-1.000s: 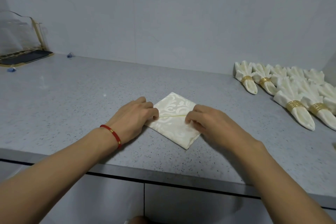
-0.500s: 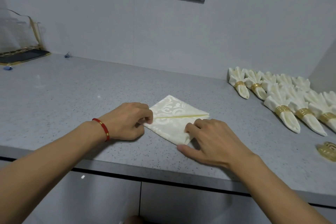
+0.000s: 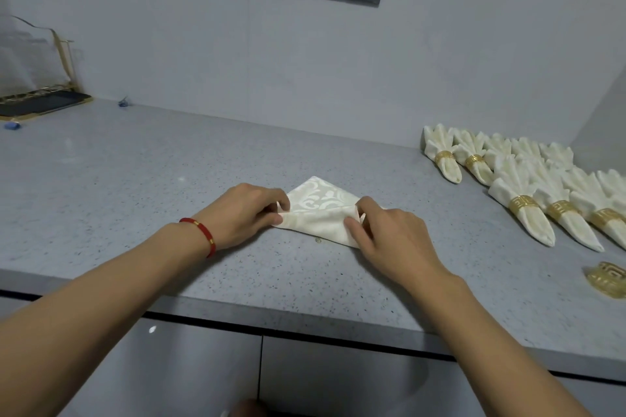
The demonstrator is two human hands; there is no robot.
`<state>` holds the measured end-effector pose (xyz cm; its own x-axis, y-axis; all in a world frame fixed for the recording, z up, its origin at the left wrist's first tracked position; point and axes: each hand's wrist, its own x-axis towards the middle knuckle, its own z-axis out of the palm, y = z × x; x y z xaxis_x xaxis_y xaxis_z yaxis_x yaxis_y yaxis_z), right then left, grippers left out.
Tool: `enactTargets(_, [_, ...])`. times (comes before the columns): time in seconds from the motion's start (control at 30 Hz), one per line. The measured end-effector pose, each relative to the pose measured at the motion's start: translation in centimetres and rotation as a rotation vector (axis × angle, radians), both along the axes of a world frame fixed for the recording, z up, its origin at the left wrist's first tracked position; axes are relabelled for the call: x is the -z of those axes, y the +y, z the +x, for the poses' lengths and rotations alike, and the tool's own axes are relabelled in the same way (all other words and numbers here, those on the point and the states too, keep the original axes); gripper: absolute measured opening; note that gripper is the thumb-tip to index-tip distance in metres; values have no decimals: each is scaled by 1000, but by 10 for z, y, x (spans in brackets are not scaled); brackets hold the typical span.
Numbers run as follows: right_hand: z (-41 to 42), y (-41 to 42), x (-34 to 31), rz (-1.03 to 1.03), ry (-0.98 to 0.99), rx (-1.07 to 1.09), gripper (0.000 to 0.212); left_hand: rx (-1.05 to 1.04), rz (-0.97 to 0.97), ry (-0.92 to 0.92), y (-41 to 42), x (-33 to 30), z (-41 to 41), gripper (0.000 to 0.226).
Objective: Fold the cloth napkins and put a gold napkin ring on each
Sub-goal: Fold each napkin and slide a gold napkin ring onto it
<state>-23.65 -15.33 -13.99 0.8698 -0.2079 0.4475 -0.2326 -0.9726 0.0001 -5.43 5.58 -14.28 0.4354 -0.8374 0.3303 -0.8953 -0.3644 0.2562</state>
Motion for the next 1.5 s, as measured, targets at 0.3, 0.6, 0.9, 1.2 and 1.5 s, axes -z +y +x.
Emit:
enactTargets(0.3, [16,13,-3,79,74,153,20,-80,33,-3,-8,-4,-2,14])
enactTargets(0.6, [78,50,-50,153,-22,88,15,-117,118,-26,-18,-9,-6,23])
enactTargets(0.9, [118,6,14,875,-273,298,25,-300,69,58,-24,-4,-15,25])
enactTargets(1.2, [120,6,15,912,-248,227,39,-513,-21,132,-39,13,-15,28])
enactTargets(1.5, [109,7,12,1060,-405,196,25,-318,-323,-48,-25,27,-24,17])
